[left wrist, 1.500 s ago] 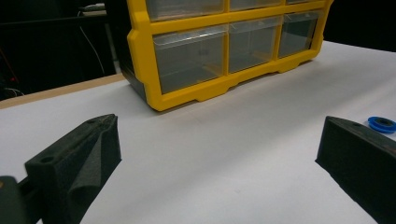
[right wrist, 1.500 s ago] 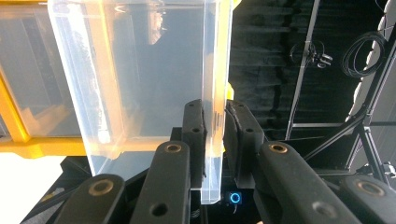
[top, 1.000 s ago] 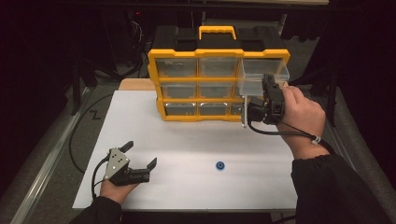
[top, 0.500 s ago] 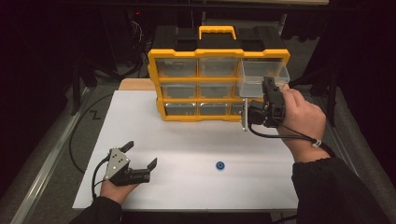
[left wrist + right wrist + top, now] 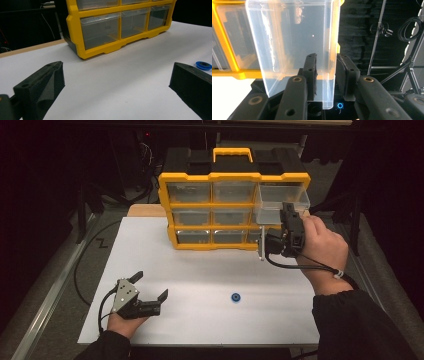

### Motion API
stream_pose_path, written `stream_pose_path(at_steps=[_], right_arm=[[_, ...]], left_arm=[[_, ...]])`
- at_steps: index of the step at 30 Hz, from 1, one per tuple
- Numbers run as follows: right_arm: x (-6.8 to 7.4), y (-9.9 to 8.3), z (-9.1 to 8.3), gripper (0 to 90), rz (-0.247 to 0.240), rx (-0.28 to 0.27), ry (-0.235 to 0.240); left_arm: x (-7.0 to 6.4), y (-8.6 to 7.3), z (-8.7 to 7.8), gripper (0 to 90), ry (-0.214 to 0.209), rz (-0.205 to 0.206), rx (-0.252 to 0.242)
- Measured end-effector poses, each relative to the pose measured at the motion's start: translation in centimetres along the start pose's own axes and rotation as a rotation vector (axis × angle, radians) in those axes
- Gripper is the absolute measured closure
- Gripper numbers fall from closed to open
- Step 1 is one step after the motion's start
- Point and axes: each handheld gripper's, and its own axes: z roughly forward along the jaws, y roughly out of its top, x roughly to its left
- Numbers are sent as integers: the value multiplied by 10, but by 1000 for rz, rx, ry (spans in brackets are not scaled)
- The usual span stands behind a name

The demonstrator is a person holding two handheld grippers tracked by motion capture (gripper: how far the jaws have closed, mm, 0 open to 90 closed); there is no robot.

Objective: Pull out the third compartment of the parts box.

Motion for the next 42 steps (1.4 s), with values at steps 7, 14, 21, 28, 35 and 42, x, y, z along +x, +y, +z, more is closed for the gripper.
stream_pose_path(at_steps=[7,14,21,28,35,42], right_arm=[[2,-1,-6,661,4,-7,9],[12,-2,-13,639,7,-16,32],[26,-5,-17,636,13,-26,47],[41,-7,-22,631,18,-34,62],[56,-8,-26,627,12,-45,76],[77,-11,-29,622,19,-40,101]], left_arm=[[0,0,0,4,0,1,0],[-1,0,0,3,-2,2,0],[0,0,0,3,0,3,2],[0,0,0,3,2,2,1],[0,0,0,3,2,4,2],[-1,0,0,3,1,4,2]])
